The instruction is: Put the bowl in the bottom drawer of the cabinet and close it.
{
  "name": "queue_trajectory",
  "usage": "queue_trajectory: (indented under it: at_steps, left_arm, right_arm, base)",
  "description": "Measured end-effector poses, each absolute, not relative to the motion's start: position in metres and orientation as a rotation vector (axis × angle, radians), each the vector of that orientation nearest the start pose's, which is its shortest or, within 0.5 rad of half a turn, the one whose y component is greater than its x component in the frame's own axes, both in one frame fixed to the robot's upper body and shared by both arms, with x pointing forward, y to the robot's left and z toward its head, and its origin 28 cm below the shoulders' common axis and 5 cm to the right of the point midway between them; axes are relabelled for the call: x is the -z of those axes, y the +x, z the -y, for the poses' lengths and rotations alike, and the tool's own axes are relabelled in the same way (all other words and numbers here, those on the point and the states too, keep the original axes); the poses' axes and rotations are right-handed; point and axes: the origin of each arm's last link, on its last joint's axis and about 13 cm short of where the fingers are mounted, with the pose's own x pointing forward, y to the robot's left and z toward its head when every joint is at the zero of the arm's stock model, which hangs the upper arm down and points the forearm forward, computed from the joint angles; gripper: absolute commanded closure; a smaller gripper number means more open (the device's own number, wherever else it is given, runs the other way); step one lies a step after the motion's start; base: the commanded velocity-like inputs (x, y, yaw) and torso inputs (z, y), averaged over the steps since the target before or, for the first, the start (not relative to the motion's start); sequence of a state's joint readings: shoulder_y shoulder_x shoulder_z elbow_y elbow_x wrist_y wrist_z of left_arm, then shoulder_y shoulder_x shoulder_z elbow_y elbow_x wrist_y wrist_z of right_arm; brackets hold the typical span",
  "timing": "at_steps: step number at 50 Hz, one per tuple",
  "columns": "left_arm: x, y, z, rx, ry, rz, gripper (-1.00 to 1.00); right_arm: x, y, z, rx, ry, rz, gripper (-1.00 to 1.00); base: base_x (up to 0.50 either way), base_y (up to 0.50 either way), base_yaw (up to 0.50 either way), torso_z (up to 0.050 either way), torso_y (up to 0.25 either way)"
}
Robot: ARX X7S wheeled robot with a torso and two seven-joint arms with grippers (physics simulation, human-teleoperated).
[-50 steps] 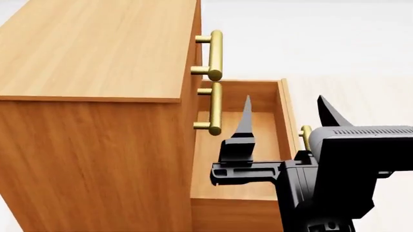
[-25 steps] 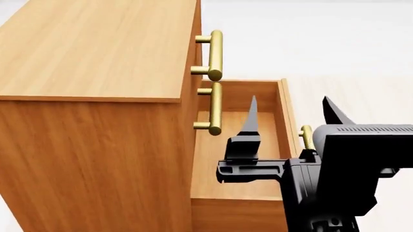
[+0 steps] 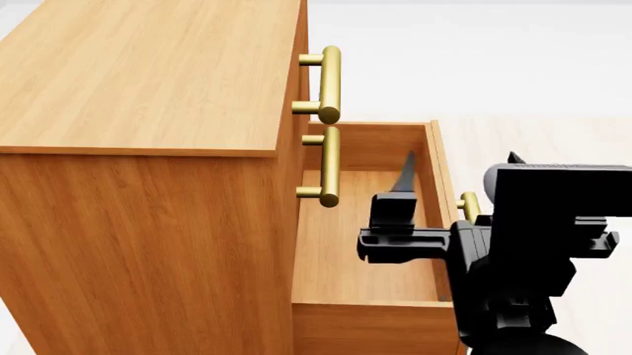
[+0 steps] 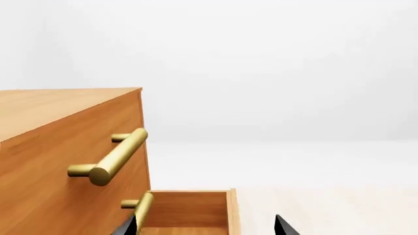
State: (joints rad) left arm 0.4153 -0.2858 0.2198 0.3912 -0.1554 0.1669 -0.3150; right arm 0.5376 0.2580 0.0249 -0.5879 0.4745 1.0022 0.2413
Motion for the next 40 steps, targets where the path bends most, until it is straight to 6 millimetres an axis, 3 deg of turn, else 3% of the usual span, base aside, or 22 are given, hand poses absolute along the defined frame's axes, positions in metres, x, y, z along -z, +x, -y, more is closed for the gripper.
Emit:
queue_trajectory:
  at_steps: [25, 40]
  left_arm:
    - [-0.036, 0.112, -0.209, -0.005, -0.017, 0.083, -1.0]
    - [-0.035, 0.112, -0.209, -0.006, -0.017, 0.085, -1.0]
  right_arm:
    - [-0.182, 0.296, 0.132, -0.07, -0.009, -0.162, -1.0]
    - [-0.178, 0.31, 0.135, -0.046, 0.023, -0.317, -1.0]
  base:
    - [0.0, 0.0, 0.0, 0.0, 0.0]
    - [0.0, 0.0, 0.0, 0.0, 0.0]
